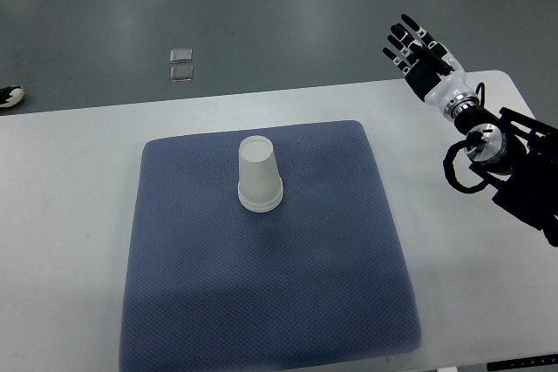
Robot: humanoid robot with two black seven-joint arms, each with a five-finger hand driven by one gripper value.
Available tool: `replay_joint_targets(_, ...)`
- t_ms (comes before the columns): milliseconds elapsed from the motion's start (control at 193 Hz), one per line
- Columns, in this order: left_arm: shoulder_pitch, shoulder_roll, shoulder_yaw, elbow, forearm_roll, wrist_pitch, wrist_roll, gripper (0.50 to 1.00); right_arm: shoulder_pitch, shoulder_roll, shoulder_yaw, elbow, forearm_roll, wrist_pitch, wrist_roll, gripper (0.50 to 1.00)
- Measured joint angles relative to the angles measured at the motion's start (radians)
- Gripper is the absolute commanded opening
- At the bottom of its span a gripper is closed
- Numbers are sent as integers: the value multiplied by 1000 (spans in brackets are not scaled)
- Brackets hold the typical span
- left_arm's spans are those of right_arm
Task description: Stack paper cups
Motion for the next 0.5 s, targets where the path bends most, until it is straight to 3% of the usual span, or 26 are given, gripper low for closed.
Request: replay_joint_targets(498, 0, 0, 0, 3, 0, -1, 0, 1000, -10, 44, -4, 8, -33, 8, 26, 921)
